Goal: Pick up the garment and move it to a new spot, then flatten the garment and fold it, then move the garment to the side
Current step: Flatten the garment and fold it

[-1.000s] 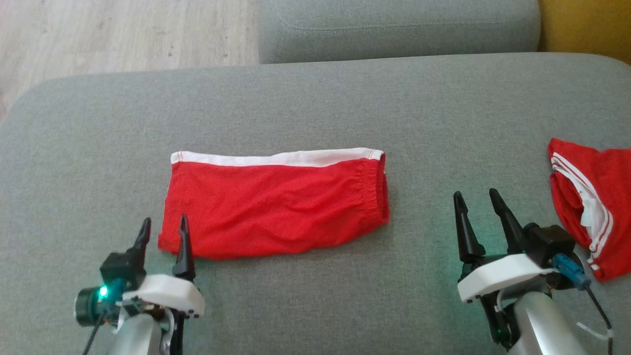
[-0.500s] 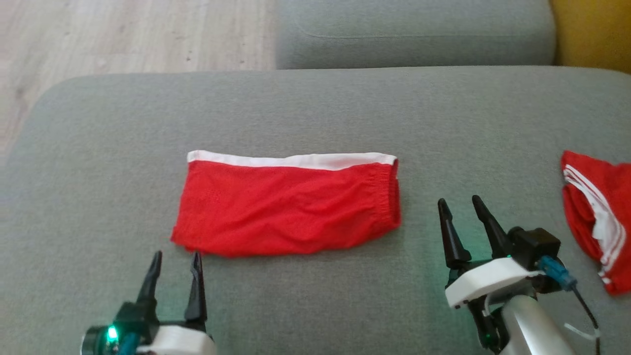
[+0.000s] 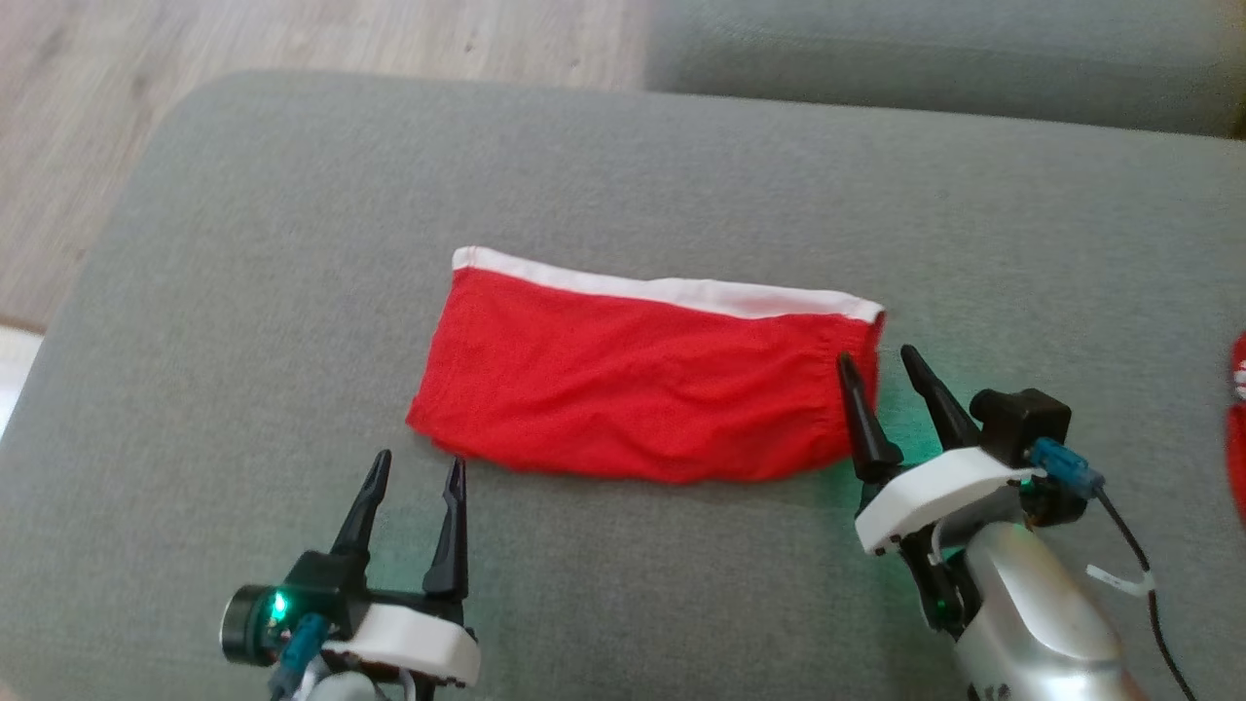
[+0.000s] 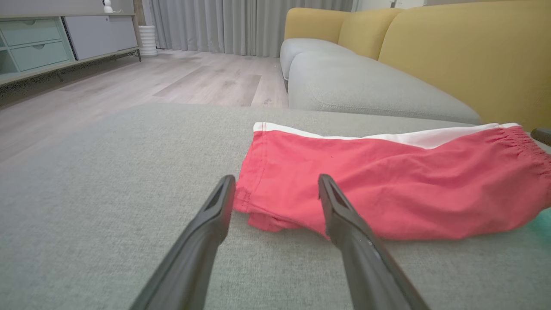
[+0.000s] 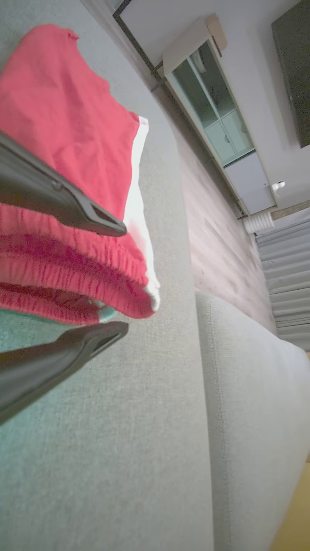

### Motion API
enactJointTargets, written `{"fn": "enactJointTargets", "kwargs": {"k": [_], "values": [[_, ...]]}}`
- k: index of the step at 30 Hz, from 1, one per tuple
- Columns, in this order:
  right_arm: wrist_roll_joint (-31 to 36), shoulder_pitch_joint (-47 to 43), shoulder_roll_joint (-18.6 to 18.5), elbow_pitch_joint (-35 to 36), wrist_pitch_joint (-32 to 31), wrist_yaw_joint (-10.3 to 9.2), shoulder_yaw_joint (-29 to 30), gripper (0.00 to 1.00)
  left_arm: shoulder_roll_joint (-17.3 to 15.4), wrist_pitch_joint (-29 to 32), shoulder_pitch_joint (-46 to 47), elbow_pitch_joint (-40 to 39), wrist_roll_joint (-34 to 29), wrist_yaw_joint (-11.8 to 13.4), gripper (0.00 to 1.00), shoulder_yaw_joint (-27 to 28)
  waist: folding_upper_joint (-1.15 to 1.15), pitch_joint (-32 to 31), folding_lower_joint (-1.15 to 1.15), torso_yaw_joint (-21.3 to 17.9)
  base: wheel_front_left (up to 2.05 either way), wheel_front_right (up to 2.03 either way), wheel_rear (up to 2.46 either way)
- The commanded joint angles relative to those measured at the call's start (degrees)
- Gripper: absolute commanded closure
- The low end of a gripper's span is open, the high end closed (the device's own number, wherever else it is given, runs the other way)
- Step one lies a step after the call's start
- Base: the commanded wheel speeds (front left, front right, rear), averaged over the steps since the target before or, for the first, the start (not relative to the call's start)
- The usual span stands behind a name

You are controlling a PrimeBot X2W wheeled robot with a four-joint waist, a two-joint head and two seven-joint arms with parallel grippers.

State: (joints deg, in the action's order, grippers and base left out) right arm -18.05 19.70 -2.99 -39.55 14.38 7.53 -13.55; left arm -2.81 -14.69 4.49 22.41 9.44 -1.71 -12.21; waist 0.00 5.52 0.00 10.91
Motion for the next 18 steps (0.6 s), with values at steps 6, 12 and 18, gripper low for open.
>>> {"fn": "enactJointTargets", "kwargs": {"k": [6, 12, 18], "values": [[0.2, 3.0, 0.1, -4.0, 0.6, -0.04, 0.8, 0.00, -0.1, -0.3, 2.1, -0.2, 1.0, 0.4, 0.00, 1.0, 0.00, 3.0, 0.00, 2.3, 0.00, 0.00, 0.00], [-3.5, 1.8, 0.1, -8.4, 0.6, -0.04, 0.7, 0.00, -0.1, -0.3, 2.2, -0.3, 1.2, 0.3, 0.00, 1.2, 0.00, 4.1, 0.00, 2.1, 0.00, 0.00, 0.00], [-10.5, 1.6, 0.1, -9.4, 0.6, -0.04, -5.0, 1.00, -0.1, -0.3, 2.5, -0.3, 1.3, 0.3, 0.00, 0.6, 0.00, 4.3, 0.00, 1.3, 0.00, 0.00, 0.00]]}}
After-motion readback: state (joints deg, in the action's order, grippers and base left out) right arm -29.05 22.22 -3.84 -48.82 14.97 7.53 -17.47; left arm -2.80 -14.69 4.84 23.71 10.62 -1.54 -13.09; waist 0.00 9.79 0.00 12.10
